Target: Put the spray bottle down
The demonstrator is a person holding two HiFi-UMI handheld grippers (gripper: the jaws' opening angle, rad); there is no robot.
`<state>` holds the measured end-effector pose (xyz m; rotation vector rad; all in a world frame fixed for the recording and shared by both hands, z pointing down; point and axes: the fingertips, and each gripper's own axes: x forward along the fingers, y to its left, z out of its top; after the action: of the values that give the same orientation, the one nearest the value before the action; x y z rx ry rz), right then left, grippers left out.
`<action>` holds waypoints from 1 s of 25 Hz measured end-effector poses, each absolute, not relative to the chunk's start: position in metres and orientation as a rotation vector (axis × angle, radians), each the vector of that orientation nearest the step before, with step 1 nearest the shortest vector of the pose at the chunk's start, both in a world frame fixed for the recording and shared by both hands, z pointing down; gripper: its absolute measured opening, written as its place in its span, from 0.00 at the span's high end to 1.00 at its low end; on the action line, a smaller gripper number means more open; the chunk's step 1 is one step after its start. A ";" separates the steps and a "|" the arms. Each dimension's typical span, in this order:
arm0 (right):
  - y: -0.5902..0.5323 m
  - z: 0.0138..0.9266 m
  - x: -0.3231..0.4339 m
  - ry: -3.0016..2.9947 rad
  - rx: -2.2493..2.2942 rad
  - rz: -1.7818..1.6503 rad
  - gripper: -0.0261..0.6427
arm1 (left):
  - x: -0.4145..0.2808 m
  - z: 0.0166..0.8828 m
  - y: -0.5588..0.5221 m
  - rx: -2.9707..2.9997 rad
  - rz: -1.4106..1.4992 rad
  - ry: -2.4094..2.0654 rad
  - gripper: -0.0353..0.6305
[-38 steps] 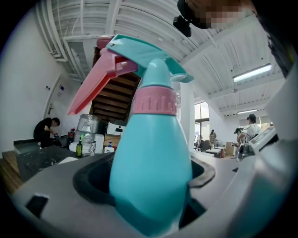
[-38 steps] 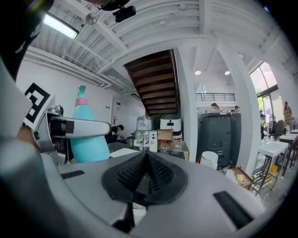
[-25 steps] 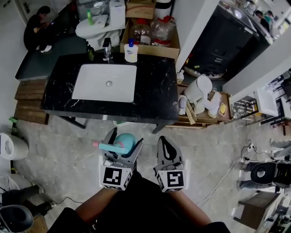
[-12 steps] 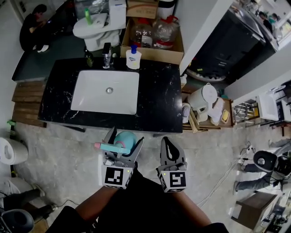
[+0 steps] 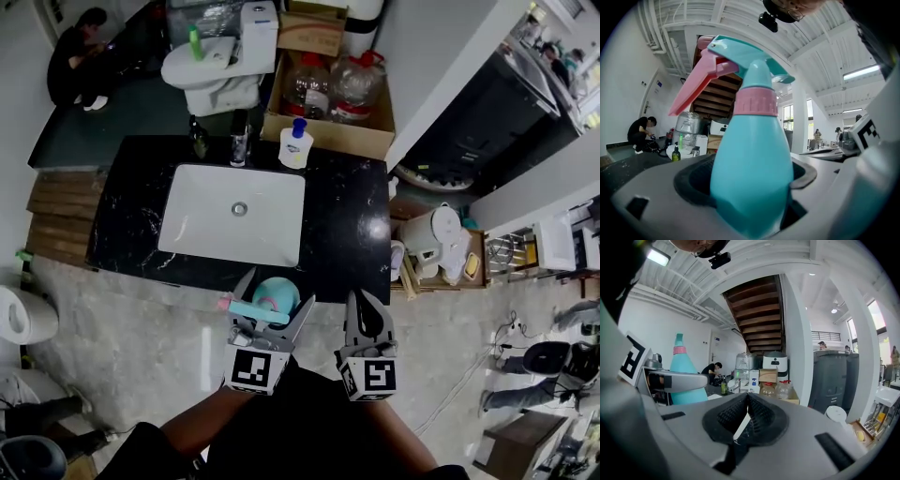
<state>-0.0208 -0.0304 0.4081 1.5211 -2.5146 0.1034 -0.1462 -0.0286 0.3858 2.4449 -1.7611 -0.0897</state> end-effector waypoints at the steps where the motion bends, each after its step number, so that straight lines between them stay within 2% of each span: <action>1: -0.033 0.407 -0.024 -2.518 1.521 0.102 0.94 | -0.150 0.383 -0.031 2.441 -0.112 -1.772 0.31; 9: -0.046 0.420 -0.037 -2.440 1.540 0.118 0.94 | -0.171 0.401 -0.042 2.393 -0.124 -1.728 0.31; 25: -0.042 0.424 -0.045 -2.469 1.514 0.156 0.94 | -0.157 0.417 -0.036 2.456 -0.036 -1.679 0.31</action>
<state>-0.0455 -0.0417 0.4236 1.5140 -2.4691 0.1562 -0.1572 -0.0356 0.4168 2.4559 -1.6790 -0.0357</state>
